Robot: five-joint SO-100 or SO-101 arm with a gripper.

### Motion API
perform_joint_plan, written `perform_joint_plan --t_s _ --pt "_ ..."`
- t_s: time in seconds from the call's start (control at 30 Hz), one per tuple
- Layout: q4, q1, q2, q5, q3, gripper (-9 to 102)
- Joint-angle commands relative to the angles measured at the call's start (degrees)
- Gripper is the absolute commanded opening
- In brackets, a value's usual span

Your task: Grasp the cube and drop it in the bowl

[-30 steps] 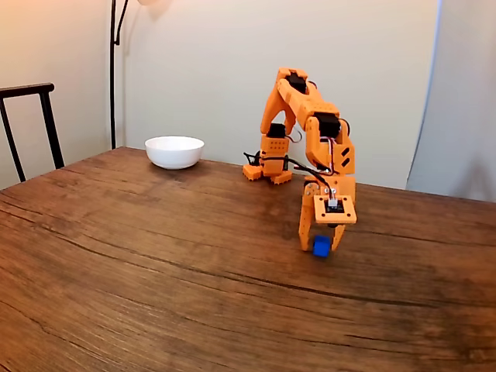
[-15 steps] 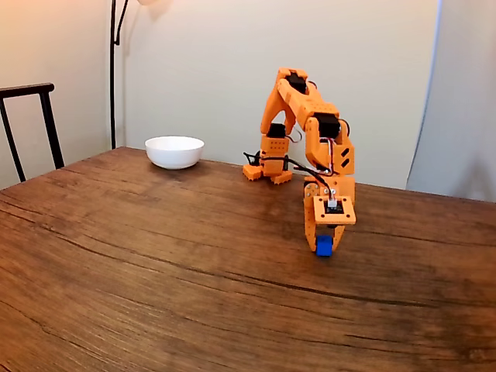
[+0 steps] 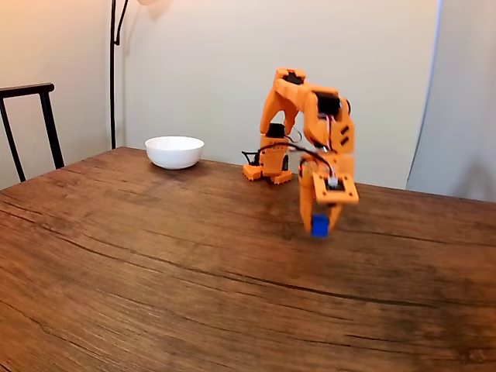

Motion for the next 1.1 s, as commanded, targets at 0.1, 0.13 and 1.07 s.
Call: perform_joint_plan --t_s 0.1,0.13,1.07 --pt "12.3 4.13 1.76 6.33 -12.13 2" --pt "14.15 4.75 1.76 7.29 -13.8 2" --pt "35.86 30.23 23.12 25.49 -14.94 2"
